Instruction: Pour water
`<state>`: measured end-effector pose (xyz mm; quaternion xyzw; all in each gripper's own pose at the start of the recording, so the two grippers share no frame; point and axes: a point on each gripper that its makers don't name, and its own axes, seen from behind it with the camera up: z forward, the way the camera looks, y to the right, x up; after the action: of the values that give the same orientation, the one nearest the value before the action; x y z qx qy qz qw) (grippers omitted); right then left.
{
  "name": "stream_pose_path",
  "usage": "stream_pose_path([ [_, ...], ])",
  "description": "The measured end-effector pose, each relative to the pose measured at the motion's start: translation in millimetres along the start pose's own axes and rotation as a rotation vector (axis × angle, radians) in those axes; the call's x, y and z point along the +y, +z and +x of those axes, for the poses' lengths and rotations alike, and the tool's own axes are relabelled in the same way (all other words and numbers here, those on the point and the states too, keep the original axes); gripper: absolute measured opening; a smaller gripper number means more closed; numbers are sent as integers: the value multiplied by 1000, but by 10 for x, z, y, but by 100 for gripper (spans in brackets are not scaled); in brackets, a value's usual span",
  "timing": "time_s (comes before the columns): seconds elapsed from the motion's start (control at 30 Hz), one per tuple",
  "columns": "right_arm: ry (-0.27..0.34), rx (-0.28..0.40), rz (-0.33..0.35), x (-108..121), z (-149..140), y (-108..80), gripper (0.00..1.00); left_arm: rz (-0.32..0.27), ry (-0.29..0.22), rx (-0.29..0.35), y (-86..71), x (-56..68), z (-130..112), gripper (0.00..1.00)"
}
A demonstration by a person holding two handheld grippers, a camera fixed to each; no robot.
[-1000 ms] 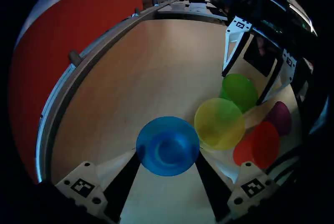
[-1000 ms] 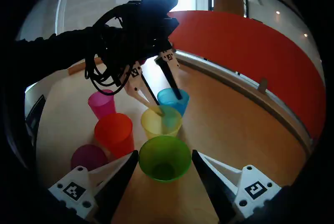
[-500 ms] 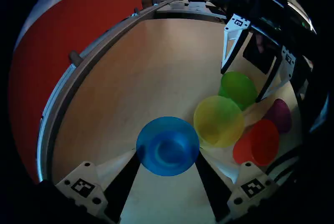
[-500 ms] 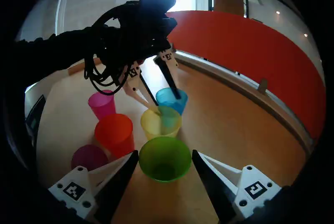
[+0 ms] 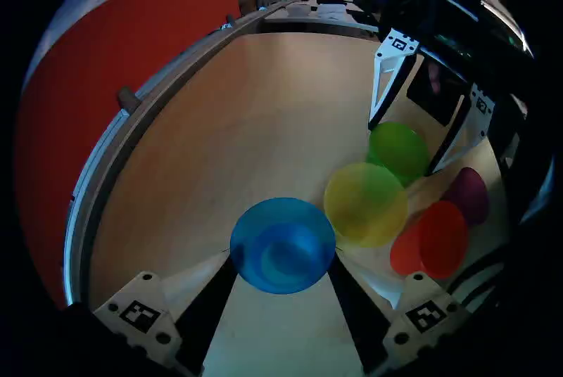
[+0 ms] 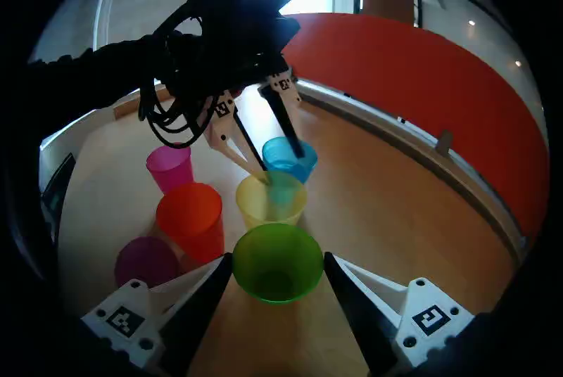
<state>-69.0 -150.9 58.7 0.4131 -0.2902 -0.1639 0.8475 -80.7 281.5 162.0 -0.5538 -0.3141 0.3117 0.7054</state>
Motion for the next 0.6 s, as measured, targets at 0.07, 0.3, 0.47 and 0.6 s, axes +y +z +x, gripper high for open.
stream_pose_path([
  [0.07, 2, -6, 1, 2, -19, 16, 99, 3, 1, 2, -5, -9, 10, 85],
  [0.3, 12, -21, 6, 20, -93, 78, 99, 3, 3, 11, -28, -7, 32, 85],
  [0.47, 16, -29, 6, 30, -130, 123, 99, 5, 7, 11, -44, -6, 33, 85],
  [0.6, 13, -37, 5, 37, -170, 155, 99, 5, 8, 14, -62, -8, 43, 85],
])
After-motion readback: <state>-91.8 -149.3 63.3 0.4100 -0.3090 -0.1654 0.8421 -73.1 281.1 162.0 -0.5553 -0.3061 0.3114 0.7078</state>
